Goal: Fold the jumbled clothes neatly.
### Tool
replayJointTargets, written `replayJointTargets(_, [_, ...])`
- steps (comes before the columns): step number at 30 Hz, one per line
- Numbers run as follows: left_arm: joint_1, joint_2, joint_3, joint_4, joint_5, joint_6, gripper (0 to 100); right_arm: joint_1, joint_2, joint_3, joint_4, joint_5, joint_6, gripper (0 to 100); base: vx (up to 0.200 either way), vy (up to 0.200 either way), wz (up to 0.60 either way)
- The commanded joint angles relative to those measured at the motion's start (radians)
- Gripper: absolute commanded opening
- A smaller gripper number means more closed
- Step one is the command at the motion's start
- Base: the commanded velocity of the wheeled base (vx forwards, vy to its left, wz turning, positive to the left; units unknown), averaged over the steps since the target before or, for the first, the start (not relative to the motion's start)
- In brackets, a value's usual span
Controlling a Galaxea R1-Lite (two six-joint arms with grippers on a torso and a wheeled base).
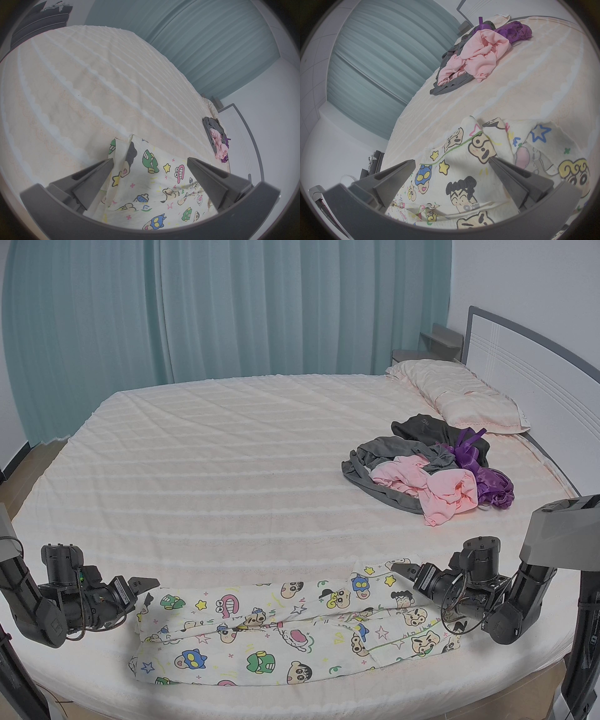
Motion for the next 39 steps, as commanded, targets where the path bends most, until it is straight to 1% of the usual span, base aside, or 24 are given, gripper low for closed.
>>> replayJointTargets(1, [0.000,0.011,-0.003,0.000,0.000,0.000,100,0.001,0.005,-0.001,0.000,0.001,0.000,100,0.000,0.000,0.00])
replayJointTargets(8, [-0.006,0.050,-0.002,-0.001,0.000,0.003,100,0.001,0.005,-0.003,0.000,0.001,0.000,100,0.000,0.000,0.00])
replayJointTargets(9, [-0.007,0.058,-0.002,-0.003,0.000,0.003,0,0.001,0.005,-0.003,0.000,0.001,0.000,100,0.000,0.000,0.00])
replayJointTargets(15, [-0.007,0.093,-0.020,-0.001,0.018,0.018,0,0.001,0.005,-0.003,0.000,0.001,0.000,100,0.000,0.000,0.00])
replayJointTargets(16, [-0.009,0.126,-0.028,-0.004,0.055,0.039,0,-0.001,0.006,-0.004,0.000,0.001,0.000,100,0.000,0.000,0.00])
replayJointTargets(19, [-0.009,0.144,-0.043,-0.016,0.100,0.059,0,-0.001,0.005,-0.006,0.000,-0.001,0.000,100,0.000,0.000,0.00])
replayJointTargets(24, [-0.007,0.129,-0.043,-0.047,0.103,0.053,0,-0.010,-0.005,-0.004,-0.002,0.001,0.002,100,0.000,0.000,0.00])
replayJointTargets(33, [-0.007,0.064,-0.074,-0.046,0.104,0.039,0,-0.015,-0.040,0.011,0.000,-0.002,0.002,100,0.000,0.000,0.00])
replayJointTargets(39, [-0.007,0.047,-0.112,-0.046,0.106,0.021,0,-0.065,-0.115,0.040,0.027,-0.010,-0.005,100,0.000,0.000,0.00])
